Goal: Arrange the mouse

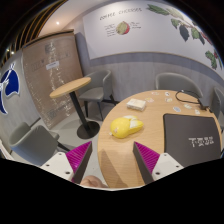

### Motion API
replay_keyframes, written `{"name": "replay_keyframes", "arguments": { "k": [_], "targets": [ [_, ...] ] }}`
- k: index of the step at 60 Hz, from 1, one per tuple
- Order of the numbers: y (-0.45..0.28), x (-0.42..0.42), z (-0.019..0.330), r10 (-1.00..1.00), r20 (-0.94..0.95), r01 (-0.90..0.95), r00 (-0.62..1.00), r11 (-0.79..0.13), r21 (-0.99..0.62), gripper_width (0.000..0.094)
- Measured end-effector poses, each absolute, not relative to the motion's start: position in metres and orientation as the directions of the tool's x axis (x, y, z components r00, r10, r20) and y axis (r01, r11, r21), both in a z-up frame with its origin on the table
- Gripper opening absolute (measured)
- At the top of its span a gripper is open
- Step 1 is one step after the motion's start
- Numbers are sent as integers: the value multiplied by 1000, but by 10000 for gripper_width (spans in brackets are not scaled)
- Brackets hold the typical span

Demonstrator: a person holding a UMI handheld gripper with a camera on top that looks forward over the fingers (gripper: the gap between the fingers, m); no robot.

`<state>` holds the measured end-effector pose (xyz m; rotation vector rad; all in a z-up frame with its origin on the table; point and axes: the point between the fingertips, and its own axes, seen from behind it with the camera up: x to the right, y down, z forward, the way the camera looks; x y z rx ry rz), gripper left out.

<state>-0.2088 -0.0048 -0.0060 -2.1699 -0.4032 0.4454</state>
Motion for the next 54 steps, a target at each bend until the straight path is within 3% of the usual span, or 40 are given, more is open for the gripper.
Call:
{"name": "replay_keyframes", "arguments": {
  "k": [30,33,34,35,44,48,54],
  "targets": [
    [86,-231,-19,361,-51,192,931,-604,-774,841],
    [102,-236,-19,342,-43,185,939,-606,-774,722],
    [105,-231,-20,328,-29,187,944,-607,-773,579],
    [106,-228,-20,318,-16,191,948,-607,-771,504],
    [98,-243,-17,386,-97,178,917,-616,-767,395],
    [84,-240,15,413,-145,145,899,-592,-793,384],
    [87,-196,105,406,-98,84,908,-408,-909,383]
  ]
}}
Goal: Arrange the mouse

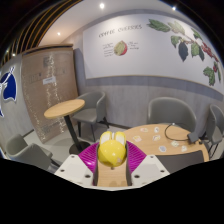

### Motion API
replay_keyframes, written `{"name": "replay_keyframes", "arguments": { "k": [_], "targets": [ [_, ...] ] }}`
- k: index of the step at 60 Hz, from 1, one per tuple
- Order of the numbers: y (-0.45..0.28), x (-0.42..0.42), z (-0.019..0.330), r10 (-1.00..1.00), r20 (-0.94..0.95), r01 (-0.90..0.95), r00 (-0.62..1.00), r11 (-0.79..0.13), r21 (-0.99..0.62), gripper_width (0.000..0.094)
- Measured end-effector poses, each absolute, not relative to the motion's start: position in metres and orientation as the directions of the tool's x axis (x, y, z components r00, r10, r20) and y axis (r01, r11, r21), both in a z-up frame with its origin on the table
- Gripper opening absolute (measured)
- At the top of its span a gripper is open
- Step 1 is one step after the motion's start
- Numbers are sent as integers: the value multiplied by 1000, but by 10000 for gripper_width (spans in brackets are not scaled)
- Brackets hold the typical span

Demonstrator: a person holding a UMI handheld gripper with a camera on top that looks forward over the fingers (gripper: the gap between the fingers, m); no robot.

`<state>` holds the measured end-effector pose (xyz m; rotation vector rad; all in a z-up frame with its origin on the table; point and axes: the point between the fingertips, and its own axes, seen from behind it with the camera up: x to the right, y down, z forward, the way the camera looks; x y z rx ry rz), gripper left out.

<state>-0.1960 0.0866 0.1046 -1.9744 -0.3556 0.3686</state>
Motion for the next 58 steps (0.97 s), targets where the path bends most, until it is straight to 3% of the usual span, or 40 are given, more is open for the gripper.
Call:
{"name": "replay_keyframes", "arguments": {
  "k": [5,8,11,18,25,31,35,38,41,50,58],
  "targets": [
    [77,-122,166,340,-23,86,940,-300,-950,382],
    [67,-77,163,295,26,113,955,-284,-952,382],
    [72,-39,155,241,40,119,970,-325,-938,381],
    [68,36,63,130,37,95,991,-479,-872,380],
    [67,57,14,92,11,65,996,-602,-796,381],
    [55,66,-15,98,-65,19,993,-679,-734,487],
    [54,62,-5,123,-90,16,988,-668,-744,573],
    [42,73,3,135,-81,28,988,-657,-753,760],
    [36,80,23,147,-67,38,987,-616,-787,868],
    [-11,98,74,206,-43,73,978,-526,-848,866],
    [-49,117,90,239,-30,90,970,-474,-876,864]
  ]
}}
